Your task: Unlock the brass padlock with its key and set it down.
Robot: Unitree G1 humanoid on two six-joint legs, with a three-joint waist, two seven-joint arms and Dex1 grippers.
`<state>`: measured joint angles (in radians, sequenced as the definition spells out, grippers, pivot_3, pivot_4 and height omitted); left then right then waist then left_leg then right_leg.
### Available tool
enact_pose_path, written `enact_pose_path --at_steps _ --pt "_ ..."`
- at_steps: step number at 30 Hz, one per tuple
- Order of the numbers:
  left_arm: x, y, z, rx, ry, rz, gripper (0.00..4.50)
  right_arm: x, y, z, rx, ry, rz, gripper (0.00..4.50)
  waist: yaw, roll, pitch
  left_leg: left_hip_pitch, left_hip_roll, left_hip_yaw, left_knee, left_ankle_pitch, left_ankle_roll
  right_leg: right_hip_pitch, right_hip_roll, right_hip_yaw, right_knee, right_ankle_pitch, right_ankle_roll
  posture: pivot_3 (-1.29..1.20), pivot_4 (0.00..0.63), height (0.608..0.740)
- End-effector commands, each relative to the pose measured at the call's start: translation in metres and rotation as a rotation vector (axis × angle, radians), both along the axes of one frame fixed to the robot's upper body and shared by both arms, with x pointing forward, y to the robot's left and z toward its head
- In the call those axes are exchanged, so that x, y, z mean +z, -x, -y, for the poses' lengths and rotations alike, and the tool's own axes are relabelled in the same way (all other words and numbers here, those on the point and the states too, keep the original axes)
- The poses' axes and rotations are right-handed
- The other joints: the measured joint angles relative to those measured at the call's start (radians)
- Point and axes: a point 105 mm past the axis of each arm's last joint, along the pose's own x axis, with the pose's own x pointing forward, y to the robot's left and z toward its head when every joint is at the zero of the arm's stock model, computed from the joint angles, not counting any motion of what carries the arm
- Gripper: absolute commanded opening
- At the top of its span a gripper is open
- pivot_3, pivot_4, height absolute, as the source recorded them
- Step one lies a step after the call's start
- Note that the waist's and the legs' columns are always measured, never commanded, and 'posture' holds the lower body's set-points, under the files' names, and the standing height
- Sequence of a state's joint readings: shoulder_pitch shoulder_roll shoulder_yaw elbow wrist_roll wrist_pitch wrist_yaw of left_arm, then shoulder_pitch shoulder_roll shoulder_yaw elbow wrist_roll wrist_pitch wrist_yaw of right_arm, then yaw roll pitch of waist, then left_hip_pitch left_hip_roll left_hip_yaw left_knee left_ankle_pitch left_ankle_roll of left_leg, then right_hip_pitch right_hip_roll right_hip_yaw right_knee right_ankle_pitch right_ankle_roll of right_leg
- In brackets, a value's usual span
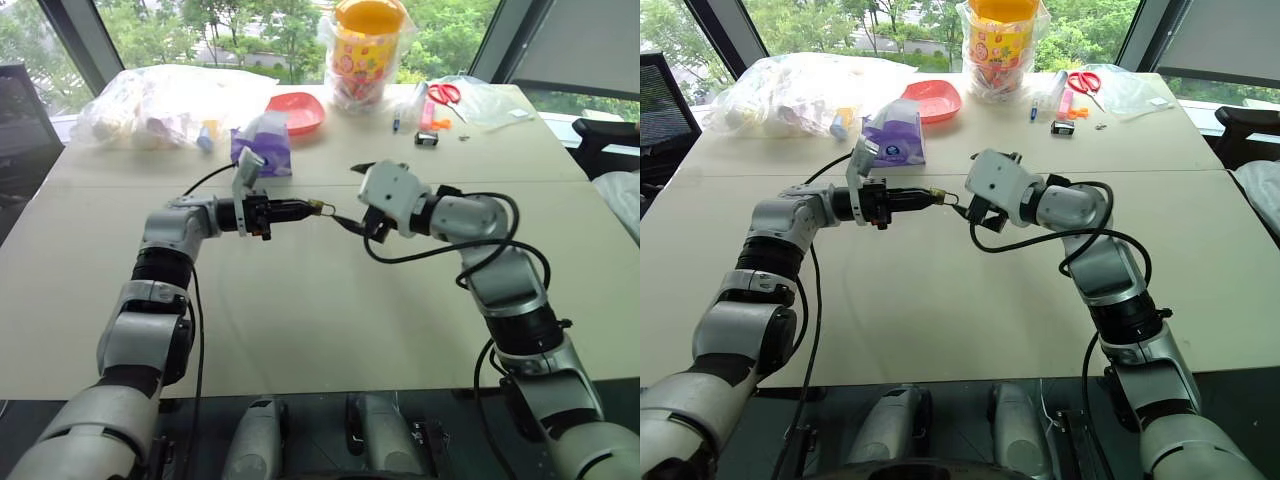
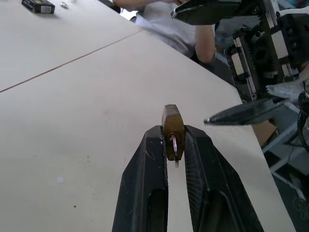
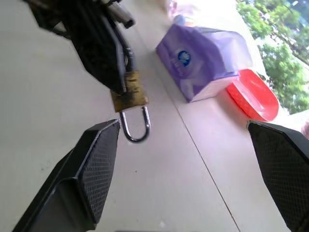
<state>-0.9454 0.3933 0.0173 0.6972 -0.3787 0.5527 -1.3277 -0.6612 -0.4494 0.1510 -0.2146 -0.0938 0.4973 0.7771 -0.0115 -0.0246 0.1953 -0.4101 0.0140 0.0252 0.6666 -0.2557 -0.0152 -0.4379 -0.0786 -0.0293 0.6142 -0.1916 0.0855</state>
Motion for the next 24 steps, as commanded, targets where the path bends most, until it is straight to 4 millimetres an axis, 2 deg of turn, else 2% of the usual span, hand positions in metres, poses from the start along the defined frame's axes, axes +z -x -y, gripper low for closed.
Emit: enact_pose_path --at_steps 1,8,19,24 --pt "0.015 0.008 0.002 -0.046 0.033 0.039 0.00 0.013 0.006 0.003 -0.023 -0.068 0.020 4.44 0.000 0.000 0.000 0.000 0.000 0.000 0.000 0.000 0.000 0.000 0.000 0.000 0.000 0.000 0.000 0.00 0.150 0.740" --pt "0.021 0.018 0.007 -0.089 0.042 0.040 0.00 0.008 0.006 -0.002 -0.019 -0.069 0.000 4.44 -0.001 0.000 0.000 0.000 0.000 0.000 0.000 0.000 0.000 0.000 0.000 0.000 0.000 0.000 0.000 0.00 0.150 0.740" --pt "0.024 0.034 0.003 -0.141 0.035 0.034 0.00 -0.001 0.002 -0.004 -0.012 -0.052 -0.019 4.44 -0.001 0.000 0.000 0.000 0.000 0.000 0.000 0.000 0.000 0.000 0.000 0.000 0.000 0.000 0.000 0.00 0.150 0.740" --pt "0.026 0.032 0.003 -0.121 0.041 0.052 0.00 -0.004 0.004 -0.008 0.023 -0.049 -0.043 4.44 -0.001 0.000 0.000 0.000 0.000 0.000 0.000 0.000 0.000 0.000 0.000 0.000 0.000 0.000 0.000 0.00 0.150 0.740"
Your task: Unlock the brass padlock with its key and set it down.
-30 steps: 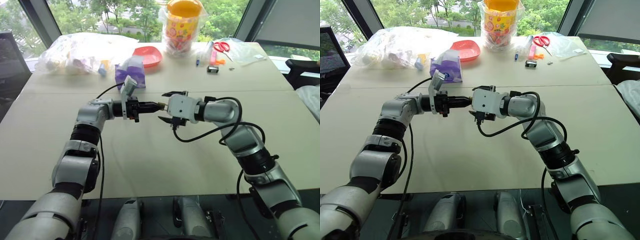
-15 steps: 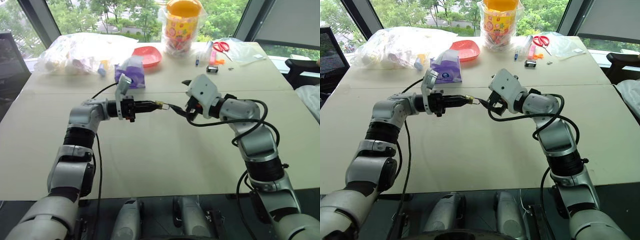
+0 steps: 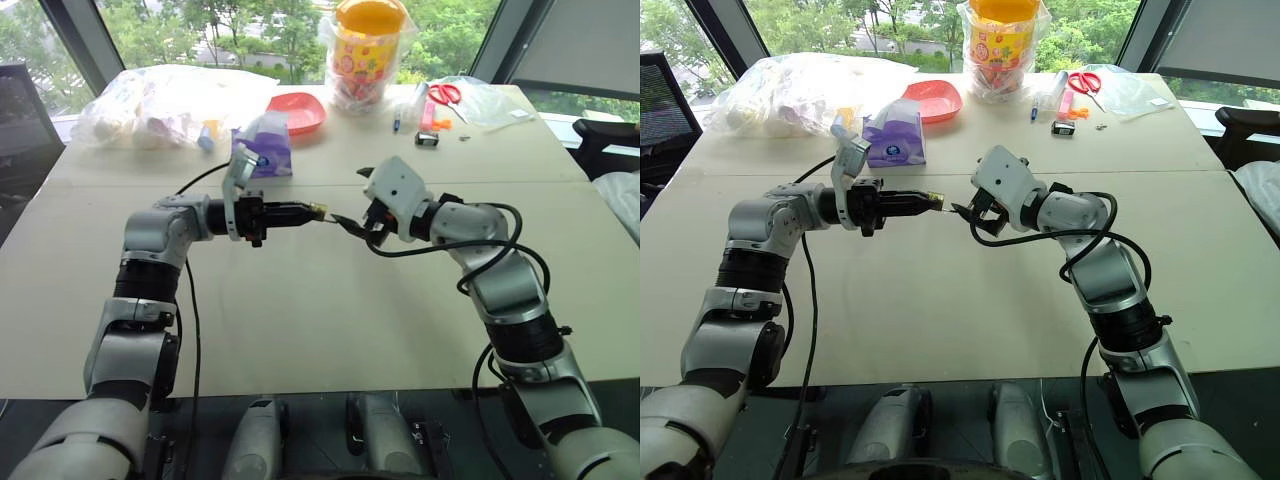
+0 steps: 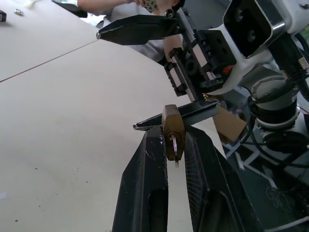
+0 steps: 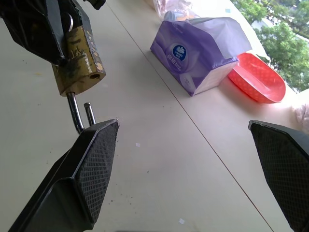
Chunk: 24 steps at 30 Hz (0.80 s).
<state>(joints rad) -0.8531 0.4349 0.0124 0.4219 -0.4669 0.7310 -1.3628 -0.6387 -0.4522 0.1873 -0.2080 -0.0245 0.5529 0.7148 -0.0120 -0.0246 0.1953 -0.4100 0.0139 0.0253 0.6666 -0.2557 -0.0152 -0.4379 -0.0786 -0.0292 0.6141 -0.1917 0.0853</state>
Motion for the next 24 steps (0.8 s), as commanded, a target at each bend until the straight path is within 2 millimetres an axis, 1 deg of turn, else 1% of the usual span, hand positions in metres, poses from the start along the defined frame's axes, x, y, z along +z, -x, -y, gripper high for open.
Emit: enact_pose_path --at_steps 1,4,6,8,10,12,14,18,20,22,23,24 --pt "0.012 0.001 0.000 -0.003 0.019 0.055 0.00 0.011 0.006 -0.006 0.049 -0.008 0.038 4.44 -0.001 0.000 0.000 0.000 0.000 0.000 0.000 0.000 0.000 0.000 0.000 0.000 0.000 0.000 0.000 0.00 0.150 0.740" --pt "0.010 -0.002 0.001 0.011 0.014 0.056 0.00 0.010 0.008 -0.005 0.050 -0.001 0.033 4.44 -0.001 0.000 0.000 0.000 0.000 0.000 0.000 0.000 0.000 0.000 0.000 0.000 0.000 0.000 0.000 0.00 0.150 0.740" --pt "0.007 -0.004 0.001 0.020 0.012 0.054 0.00 0.006 0.008 0.003 0.027 0.021 0.028 4.44 0.001 0.000 0.000 0.000 0.000 0.000 0.000 0.000 0.000 0.000 0.000 0.000 0.000 0.000 0.000 0.00 0.150 0.740" --pt "0.005 -0.006 0.002 0.030 0.015 0.050 0.00 0.001 0.009 0.016 -0.005 0.057 0.019 4.44 0.002 0.000 0.000 0.000 0.000 0.000 0.000 0.000 0.000 0.000 0.000 0.000 0.000 0.000 0.000 0.00 0.150 0.740" --pt "0.003 -0.010 0.003 0.043 0.019 0.045 0.00 -0.003 0.014 0.026 -0.019 0.079 0.004 4.44 0.004 0.000 0.000 0.000 0.000 0.000 0.000 0.000 0.000 0.000 0.000 0.000 -0.001 0.000 0.000 0.00 0.150 0.740" --pt "-0.001 -0.013 0.007 0.058 0.029 0.017 0.00 -0.007 0.025 0.036 -0.020 0.109 -0.012 4.44 0.005 0.000 0.000 0.000 -0.001 0.000 0.000 0.000 0.000 0.000 -0.001 0.000 -0.001 0.000 0.000 0.00 0.150 0.740" --pt "-0.006 -0.015 0.013 0.068 0.054 -0.038 0.00 -0.006 0.034 0.042 -0.022 0.119 -0.028 4.44 0.003 0.000 0.000 0.000 -0.001 0.000 0.000 0.000 0.000 0.000 -0.001 0.000 -0.001 0.000 0.000 0.00 0.150 0.740" --pt "-0.015 -0.006 0.029 0.020 0.129 -0.194 0.00 -0.006 0.056 0.047 0.019 0.136 -0.104 4.44 0.001 0.000 0.000 0.000 -0.001 0.000 0.000 0.000 0.000 0.000 -0.001 0.000 -0.001 0.000 0.000 0.00 0.150 0.740" --pt "-0.025 -0.002 0.039 0.009 0.132 -0.279 0.00 -0.010 0.071 0.047 0.061 0.165 -0.154 4.44 0.002 0.000 0.000 0.000 0.000 0.000 0.000 0.000 0.000 0.000 -0.001 0.000 -0.001 0.000 0.000 0.00 0.150 0.740" --pt "-0.041 0.000 0.047 0.013 0.091 -0.346 0.00 -0.014 0.080 0.047 0.078 0.185 -0.193 4.44 0.000 0.000 0.000 0.000 0.000 -0.001 0.000 0.000 0.000 0.001 -0.001 0.000 -0.001 -0.001 0.001 0.00 0.150 0.740" --pt "-0.052 -0.001 0.049 0.037 0.042 -0.348 0.00 -0.016 0.083 0.047 0.086 0.195 -0.211 4.44 -0.001 0.000 0.000 0.000 0.000 -0.001 0.000 0.000 0.000 0.001 -0.001 0.000 -0.001 -0.002 0.000 0.00 0.150 0.740" --pt "-0.069 -0.007 0.051 0.092 -0.035 -0.383 0.00 -0.017 0.085 0.047 0.089 0.200 -0.221 4.44 0.000 0.000 0.000 0.000 0.000 -0.001 0.000 0.000 0.000 0.001 -0.001 0.000 -0.001 -0.002 -0.002 0.00 0.150 0.740"
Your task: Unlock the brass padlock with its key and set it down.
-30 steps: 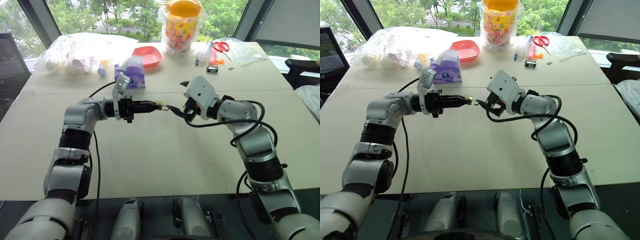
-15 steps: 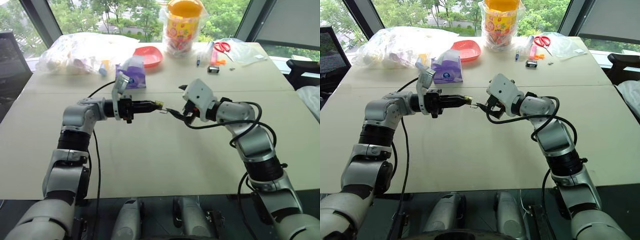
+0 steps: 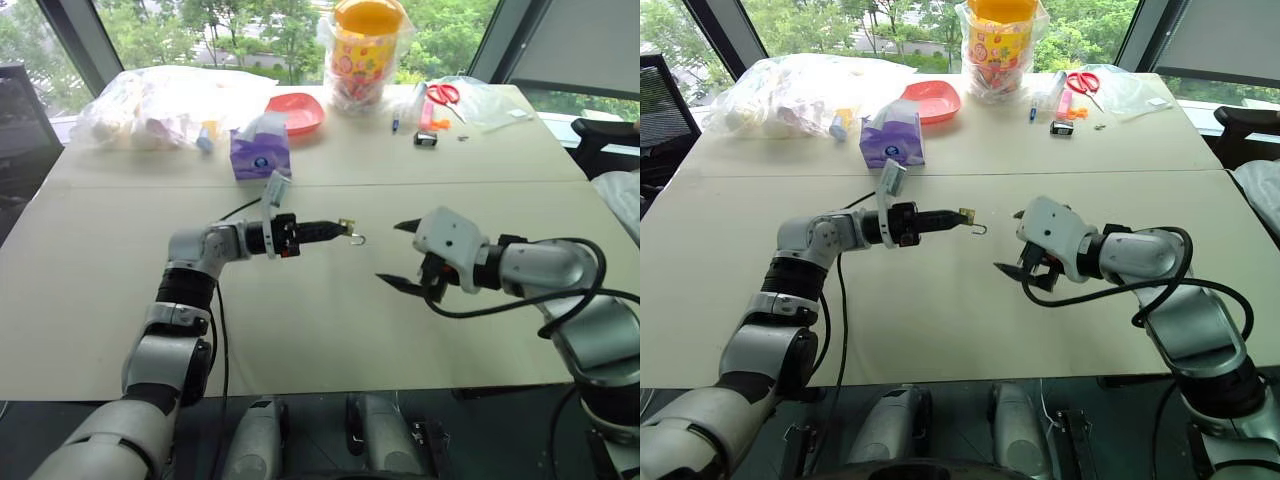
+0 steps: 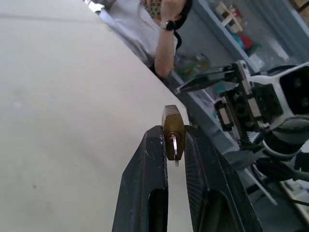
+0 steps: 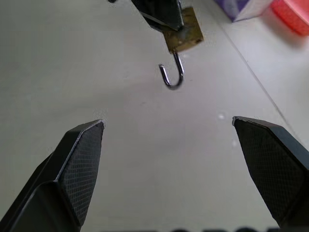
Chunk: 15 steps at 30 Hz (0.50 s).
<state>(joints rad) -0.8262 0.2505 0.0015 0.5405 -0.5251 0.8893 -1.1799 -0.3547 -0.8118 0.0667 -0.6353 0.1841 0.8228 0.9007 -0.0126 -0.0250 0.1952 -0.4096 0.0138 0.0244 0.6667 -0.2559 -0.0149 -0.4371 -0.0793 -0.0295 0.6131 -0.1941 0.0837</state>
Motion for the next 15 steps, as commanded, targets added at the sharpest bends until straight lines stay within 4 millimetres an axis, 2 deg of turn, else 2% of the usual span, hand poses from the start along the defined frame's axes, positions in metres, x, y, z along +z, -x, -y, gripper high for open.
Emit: enact_pose_path --at_steps 1,3,7,9,13,15 --pt "-0.033 -0.012 0.005 0.091 -0.172 -0.069 0.00 0.009 0.009 -0.004 0.030 0.003 0.012 4.44 0.003 0.000 0.000 0.000 0.000 0.000 0.000 0.000 0.000 0.000 0.000 0.000 0.000 0.000 0.000 0.00 0.150 0.740" --pt "-0.044 -0.020 0.006 0.143 -0.219 -0.117 0.00 0.009 0.008 -0.005 0.024 -0.001 0.011 4.44 0.003 0.000 0.000 0.001 0.000 0.000 0.001 0.000 0.000 0.001 0.000 0.000 0.000 -0.001 0.000 0.00 0.150 0.740" --pt "-0.043 -0.026 0.006 0.166 -0.213 -0.128 0.00 0.010 0.005 -0.009 0.017 -0.016 0.018 4.44 0.005 -0.001 0.000 0.001 0.000 0.000 0.001 0.000 0.000 0.002 -0.001 0.000 0.000 -0.002 0.001 0.00 0.150 0.740" --pt "-0.041 -0.028 0.004 0.167 -0.210 -0.133 1.04 0.010 0.004 -0.010 0.017 -0.022 0.020 4.50 0.005 -0.001 0.000 0.001 0.000 0.000 0.001 0.000 0.000 0.002 -0.001 0.000 -0.001 -0.002 0.001 0.00 0.150 0.740" --pt "-0.039 -0.026 -0.002 0.148 -0.222 -0.130 2.64 0.008 0.003 -0.011 0.013 -0.024 0.016 4.50 0.005 -0.001 0.000 0.001 0.000 0.000 0.001 0.000 0.000 0.002 -0.001 0.000 -0.001 0.000 -0.001 0.00 0.150 0.740" --pt "-0.037 -0.025 -0.006 0.146 -0.234 -0.107 3.29 0.006 0.003 -0.010 0.011 -0.022 0.012 4.50 0.004 -0.001 0.000 0.001 0.000 0.000 0.001 0.000 0.000 0.002 -0.001 0.000 -0.001 0.000 -0.001 0.00 0.150 0.740"
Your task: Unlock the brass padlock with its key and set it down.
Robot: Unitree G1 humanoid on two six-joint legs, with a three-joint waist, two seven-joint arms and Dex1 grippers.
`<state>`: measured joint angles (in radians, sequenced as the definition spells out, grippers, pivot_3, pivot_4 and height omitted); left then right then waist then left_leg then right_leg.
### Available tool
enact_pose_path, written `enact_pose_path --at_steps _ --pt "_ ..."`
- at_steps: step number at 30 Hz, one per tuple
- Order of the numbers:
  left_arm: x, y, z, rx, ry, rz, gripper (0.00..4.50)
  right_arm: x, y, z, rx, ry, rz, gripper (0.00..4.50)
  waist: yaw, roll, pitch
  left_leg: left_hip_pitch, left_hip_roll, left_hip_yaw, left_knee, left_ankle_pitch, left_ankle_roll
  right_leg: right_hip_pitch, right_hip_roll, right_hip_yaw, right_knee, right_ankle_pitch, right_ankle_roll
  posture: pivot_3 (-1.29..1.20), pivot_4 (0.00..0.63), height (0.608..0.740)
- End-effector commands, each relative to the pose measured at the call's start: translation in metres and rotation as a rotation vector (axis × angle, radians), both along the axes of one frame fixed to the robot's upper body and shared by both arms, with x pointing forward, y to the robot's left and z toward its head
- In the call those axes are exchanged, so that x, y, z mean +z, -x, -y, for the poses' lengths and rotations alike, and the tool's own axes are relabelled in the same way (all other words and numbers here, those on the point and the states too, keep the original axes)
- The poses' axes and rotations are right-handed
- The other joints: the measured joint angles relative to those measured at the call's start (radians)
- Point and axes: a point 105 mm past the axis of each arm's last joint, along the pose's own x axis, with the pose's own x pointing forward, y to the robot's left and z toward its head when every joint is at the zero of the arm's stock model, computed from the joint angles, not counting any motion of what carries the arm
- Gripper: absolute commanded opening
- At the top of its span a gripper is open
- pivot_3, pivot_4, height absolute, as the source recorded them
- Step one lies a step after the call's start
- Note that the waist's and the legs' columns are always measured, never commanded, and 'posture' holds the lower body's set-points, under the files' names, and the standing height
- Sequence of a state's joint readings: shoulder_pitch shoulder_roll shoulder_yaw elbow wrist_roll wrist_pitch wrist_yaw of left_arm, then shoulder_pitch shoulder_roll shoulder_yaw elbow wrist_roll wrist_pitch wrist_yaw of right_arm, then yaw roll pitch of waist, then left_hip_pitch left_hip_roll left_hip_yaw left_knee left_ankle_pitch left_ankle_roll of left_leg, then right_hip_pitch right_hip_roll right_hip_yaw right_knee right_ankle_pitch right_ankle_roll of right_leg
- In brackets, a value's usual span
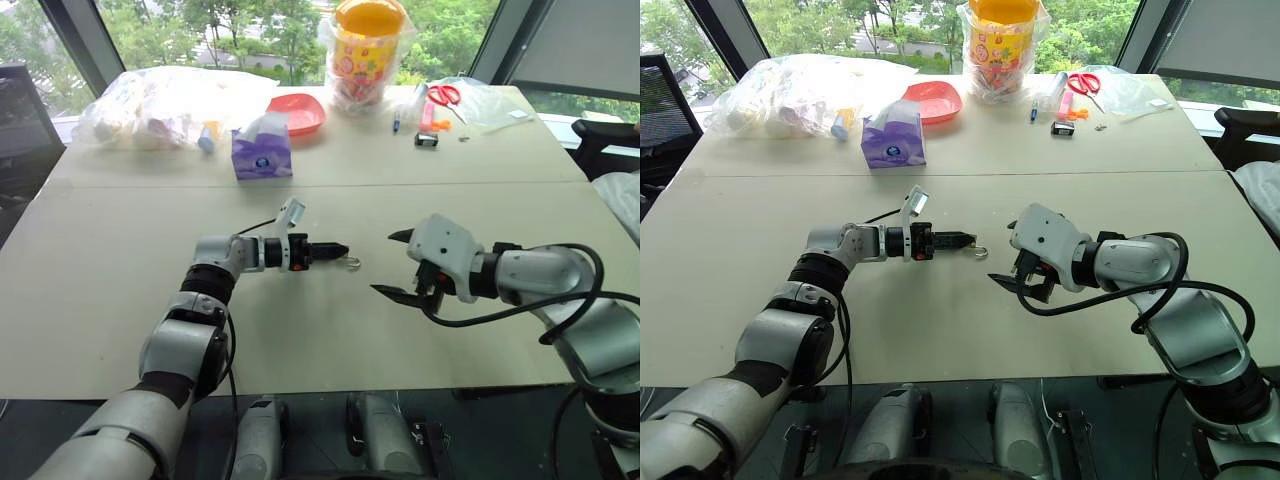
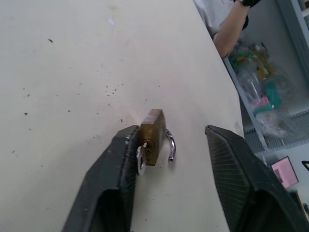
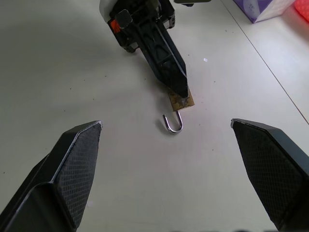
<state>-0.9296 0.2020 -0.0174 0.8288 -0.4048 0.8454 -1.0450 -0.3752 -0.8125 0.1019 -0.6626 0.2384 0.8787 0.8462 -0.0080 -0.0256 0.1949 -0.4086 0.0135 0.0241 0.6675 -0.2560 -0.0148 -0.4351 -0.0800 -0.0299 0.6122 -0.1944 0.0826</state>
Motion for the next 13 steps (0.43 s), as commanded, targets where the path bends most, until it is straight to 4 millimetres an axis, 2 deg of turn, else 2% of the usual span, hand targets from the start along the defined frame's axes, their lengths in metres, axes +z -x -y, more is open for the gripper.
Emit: enact_pose_path --at_steps 1,3,5,8,10,13 --pt "0.006 -0.004 -0.015 0.022 -0.052 0.050 3.29 0.006 0.000 -0.001 0.007 -0.001 0.035 4.50 -0.003 0.000 0.000 0.000 0.000 0.000 0.000 0.000 0.000 0.000 0.000 0.000 0.000 0.000 0.000 0.00 0.150 0.740" --pt "0.011 -0.008 -0.029 0.065 -0.081 0.104 3.29 0.005 0.000 0.001 0.001 0.004 0.034 4.50 -0.006 0.000 0.000 0.001 0.001 0.000 0.000 0.000 0.000 0.000 0.000 0.000 0.000 0.000 0.000 0.00 0.150 0.740" --pt "0.019 -0.009 -0.046 0.084 -0.142 0.241 3.29 0.004 0.000 0.004 -0.010 0.009 0.036 4.50 -0.006 0.000 0.000 0.001 0.001 0.000 0.000 0.000 0.000 0.000 0.001 0.000 0.000 0.000 0.000 0.00 0.150 0.740" --pt "0.029 -0.002 -0.061 0.084 -0.187 0.359 3.29 0.003 -0.001 0.007 -0.022 0.007 0.041 4.50 -0.004 0.000 0.000 0.001 0.002 0.000 -0.001 0.000 0.000 -0.001 0.001 0.000 0.000 0.000 0.000 0.00 0.150 0.740" --pt "0.045 0.006 -0.074 0.115 -0.169 0.426 3.29 0.002 -0.004 0.011 -0.050 -0.011 0.048 4.50 0.000 0.000 0.000 -0.001 0.002 0.000 -0.001 0.000 0.000 -0.002 0.000 0.000 0.000 0.000 0.000 0.00 0.150 0.740" --pt "0.060 0.017 -0.093 0.194 -0.189 0.513 3.29 0.001 -0.017 0.021 -0.145 -0.069 0.086 4.50 0.005 0.000 0.000 -0.001 0.002 0.000 -0.001 0.000 0.000 -0.002 -0.002 0.001 -0.001 0.000 -0.001 0.00 0.150 0.740"
